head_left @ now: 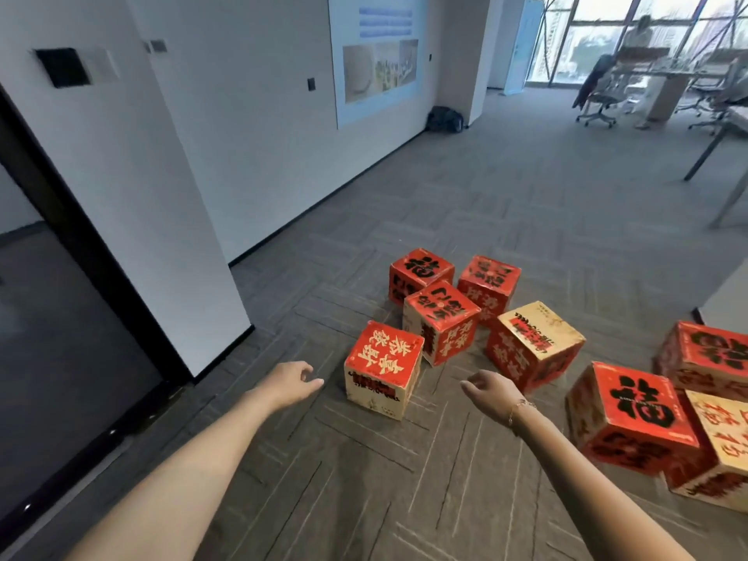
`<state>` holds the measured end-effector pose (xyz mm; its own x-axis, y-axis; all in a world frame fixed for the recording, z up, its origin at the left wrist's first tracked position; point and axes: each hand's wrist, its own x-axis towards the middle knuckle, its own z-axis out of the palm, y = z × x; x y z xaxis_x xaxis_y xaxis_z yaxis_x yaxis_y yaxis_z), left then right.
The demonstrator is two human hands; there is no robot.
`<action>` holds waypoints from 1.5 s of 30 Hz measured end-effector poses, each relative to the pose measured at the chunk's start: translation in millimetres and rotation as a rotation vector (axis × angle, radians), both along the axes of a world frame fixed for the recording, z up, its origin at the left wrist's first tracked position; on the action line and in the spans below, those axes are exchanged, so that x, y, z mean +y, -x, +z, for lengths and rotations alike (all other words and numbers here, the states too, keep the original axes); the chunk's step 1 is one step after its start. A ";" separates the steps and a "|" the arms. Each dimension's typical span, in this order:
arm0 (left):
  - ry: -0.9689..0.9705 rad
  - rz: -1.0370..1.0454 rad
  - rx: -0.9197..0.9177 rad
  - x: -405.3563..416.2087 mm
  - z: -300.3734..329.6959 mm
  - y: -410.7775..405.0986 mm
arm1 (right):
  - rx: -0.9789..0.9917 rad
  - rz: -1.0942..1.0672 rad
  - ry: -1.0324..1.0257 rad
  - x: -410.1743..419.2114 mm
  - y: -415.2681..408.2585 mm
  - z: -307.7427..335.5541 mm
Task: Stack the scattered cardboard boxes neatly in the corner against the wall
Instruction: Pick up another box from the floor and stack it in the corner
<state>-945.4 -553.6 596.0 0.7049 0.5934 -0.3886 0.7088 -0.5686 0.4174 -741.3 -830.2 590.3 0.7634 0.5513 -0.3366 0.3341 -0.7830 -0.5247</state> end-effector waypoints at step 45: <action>0.260 -0.109 0.291 354.4 -457.4 -442.4 | 0.471 -0.411 0.151 316.4 -345.1 -438.5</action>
<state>-503.0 -199.2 138.6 0.5969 0.3766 -0.7085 0.7598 -0.5490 0.3483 -396.3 -513.9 151.8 0.6539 0.1652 -0.7383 -0.2482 -0.8750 -0.4157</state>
